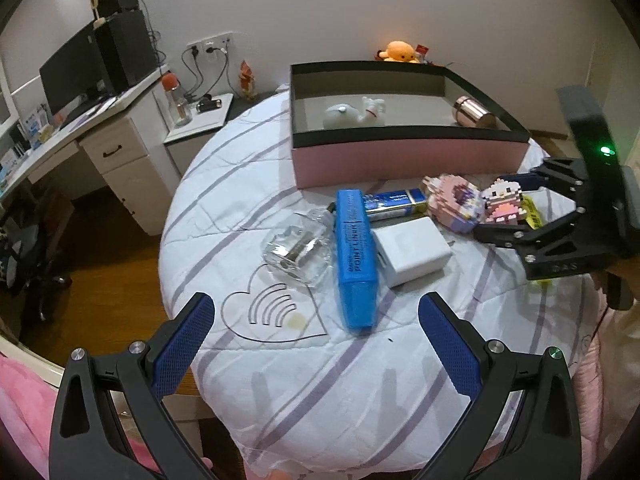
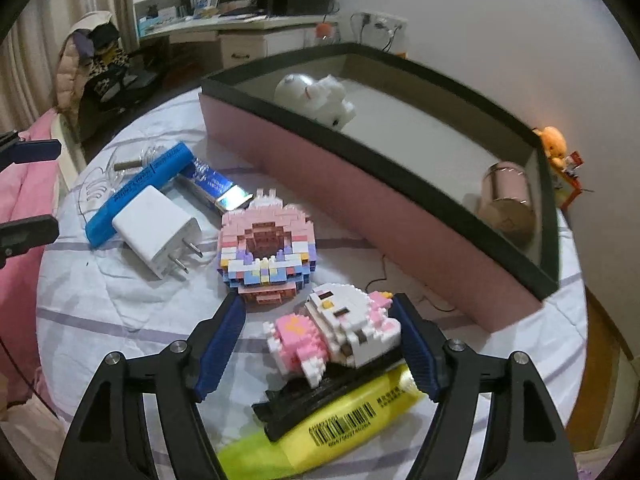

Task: Organize rigid objects
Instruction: 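Grasp the pink-and-white block cat figure with the right tool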

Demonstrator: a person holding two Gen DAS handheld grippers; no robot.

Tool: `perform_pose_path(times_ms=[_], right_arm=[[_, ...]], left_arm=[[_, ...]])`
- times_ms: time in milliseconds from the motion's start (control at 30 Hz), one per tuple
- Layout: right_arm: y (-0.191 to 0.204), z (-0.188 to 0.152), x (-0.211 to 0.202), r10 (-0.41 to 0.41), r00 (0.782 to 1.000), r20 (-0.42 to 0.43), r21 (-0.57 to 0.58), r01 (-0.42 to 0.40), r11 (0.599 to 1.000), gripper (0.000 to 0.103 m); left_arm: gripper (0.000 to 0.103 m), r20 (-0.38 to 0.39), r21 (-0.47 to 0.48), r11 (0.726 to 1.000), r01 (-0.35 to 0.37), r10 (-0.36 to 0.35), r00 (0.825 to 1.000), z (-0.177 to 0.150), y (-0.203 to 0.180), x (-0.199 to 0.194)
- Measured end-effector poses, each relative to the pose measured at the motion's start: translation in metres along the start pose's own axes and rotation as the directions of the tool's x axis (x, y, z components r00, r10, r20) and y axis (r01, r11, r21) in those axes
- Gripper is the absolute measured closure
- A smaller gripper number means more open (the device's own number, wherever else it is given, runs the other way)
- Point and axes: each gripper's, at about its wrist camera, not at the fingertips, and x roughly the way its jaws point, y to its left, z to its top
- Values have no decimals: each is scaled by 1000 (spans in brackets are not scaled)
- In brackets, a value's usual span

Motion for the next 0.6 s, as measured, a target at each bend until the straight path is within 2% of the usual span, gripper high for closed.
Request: perform_pose_path(times_ms=[67,167,367,500,600], right_arm=[[-3,0,4,26,1000,-10,9,-26,1000,29],[-7,-1,3,52,999,-5,26,-51,998,42],[-13,-7,-9,45,998,34,74,-47,996,42],[-22,-15,-32,34,994,108,130,-48,990,42],[-32,-23,-45,19,990,138,175,-43,984,42]], left_arm=[[0,-1,5,1000,4,-4,1000,0,-3,0],[0,-7,13,1000,15,-15,1000,0,-9,2],[0,-8,4,999,46,-46,999,1,-23,3],[0,3,-40,994,106,-106,994,4,-35,1],[0,12,-80,990,116,-115,993,9,-46,2]])
